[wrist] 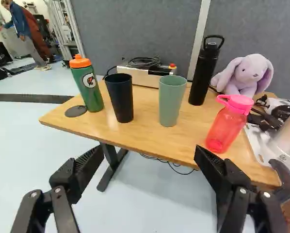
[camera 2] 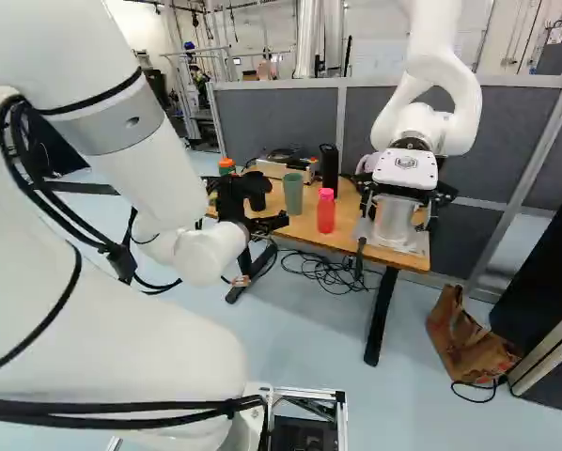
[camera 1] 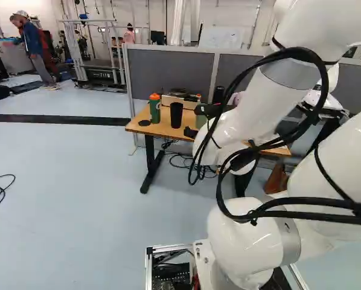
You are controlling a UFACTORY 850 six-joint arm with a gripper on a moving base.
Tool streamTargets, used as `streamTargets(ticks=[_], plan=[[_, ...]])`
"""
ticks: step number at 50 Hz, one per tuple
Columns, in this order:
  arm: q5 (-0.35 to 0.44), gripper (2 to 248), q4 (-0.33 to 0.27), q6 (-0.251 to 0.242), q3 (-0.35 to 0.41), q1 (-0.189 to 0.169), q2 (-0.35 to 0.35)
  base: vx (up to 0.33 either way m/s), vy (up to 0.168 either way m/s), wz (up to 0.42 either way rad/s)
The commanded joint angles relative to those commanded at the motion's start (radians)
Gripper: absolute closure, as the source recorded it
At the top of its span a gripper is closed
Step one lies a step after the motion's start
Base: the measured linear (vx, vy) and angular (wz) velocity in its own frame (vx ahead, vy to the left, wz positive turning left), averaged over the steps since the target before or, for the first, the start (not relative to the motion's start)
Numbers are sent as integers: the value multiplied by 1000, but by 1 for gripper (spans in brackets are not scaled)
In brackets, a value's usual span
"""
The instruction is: Place the green cup on the table
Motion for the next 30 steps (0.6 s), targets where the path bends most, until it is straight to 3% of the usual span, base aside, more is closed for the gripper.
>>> streamTargets(ticks=[30], plan=[[-17,3,-15,0,19,-2,28,0,0,0]])
